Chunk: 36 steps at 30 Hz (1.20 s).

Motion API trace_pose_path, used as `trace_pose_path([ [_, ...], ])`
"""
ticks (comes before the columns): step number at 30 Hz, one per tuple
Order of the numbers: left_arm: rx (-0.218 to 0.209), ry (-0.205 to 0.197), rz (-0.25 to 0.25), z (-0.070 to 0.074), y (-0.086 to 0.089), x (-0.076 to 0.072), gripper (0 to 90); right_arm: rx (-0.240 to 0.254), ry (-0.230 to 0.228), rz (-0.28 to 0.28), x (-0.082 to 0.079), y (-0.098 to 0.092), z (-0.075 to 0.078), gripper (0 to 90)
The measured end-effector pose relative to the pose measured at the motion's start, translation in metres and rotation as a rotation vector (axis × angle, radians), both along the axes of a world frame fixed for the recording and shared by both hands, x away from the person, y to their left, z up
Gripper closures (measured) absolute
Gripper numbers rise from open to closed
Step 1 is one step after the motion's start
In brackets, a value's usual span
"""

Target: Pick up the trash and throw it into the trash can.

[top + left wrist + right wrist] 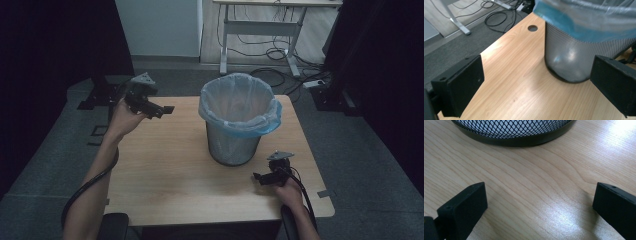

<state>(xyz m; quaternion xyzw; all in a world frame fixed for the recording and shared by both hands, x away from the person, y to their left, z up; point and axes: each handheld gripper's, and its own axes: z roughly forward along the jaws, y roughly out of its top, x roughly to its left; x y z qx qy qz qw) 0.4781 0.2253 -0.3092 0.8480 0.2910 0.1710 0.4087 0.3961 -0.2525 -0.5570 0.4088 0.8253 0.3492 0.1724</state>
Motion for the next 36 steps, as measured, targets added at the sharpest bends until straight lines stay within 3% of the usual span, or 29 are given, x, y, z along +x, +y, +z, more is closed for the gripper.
trace_pose_path([
  [5,-0.004,-0.006,0.025,-0.008,0.019,-0.008,0.0,0.0,0.0,0.0,0.0,0.0,0.0,0.0],
  [15,-0.02,-0.023,0.06,-0.029,0.041,-0.018,0.0,0.0,0.0,0.0,0.0,0.0,0.0,0.0],
  [36,-0.053,-0.013,0.087,-0.09,0.06,-0.033,0.0,0.002,0.0,0.0,0.0,0.0,0.0,0.0],
])
